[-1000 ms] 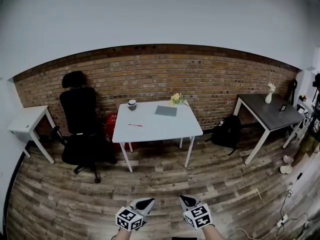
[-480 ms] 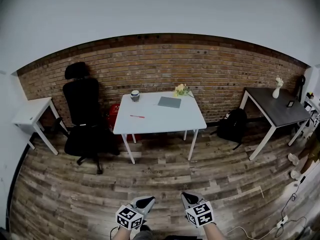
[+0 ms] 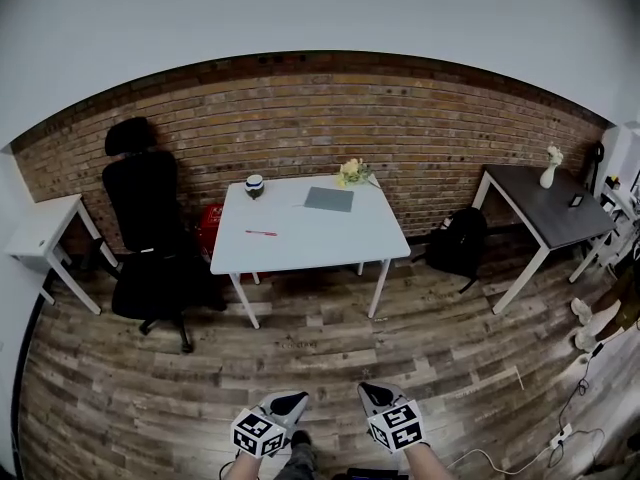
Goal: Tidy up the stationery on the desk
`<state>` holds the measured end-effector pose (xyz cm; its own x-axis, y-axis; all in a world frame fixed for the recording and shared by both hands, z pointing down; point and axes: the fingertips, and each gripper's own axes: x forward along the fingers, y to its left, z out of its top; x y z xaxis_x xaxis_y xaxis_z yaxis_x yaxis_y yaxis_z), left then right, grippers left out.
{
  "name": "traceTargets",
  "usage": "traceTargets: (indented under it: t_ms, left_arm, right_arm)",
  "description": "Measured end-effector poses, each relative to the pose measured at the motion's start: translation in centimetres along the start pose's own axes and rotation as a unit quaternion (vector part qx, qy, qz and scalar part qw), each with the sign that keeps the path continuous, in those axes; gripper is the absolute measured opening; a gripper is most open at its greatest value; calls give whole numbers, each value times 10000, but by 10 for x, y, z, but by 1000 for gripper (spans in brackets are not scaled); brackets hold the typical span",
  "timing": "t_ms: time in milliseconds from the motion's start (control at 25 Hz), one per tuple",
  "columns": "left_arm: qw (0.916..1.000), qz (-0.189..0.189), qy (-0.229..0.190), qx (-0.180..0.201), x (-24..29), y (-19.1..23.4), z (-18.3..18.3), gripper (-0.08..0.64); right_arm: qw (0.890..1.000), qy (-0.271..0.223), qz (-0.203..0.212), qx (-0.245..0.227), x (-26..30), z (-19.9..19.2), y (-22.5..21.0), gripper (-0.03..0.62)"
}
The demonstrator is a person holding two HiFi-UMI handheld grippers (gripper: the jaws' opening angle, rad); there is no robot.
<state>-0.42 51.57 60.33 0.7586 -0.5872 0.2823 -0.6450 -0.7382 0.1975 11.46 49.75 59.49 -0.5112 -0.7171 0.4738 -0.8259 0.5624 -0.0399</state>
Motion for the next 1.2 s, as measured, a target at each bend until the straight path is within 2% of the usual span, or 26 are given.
traceTargets:
  t_ms: [120, 320, 440, 920, 1200]
  left_arm:
    - [9999, -116, 32, 78, 18, 29, 12, 9]
    - [9981, -276, 269, 478, 39, 81, 29, 9]
    - [9970, -402, 319, 576, 45, 105, 37, 9]
    - [9978, -453, 309, 378, 64, 172, 47, 9]
    - [9977, -491, 339, 312, 100, 201, 58, 9]
  right_arm:
    - [10000, 33, -92, 12, 29, 16, -14, 9]
    - [9996, 43, -273, 57, 75, 49, -29, 9]
    - [9991, 63, -398, 95, 95, 62, -34, 9]
    - [9982, 203, -531, 166, 148, 85, -45, 9]
    - [9987, 239, -404, 197, 191, 97, -78, 9]
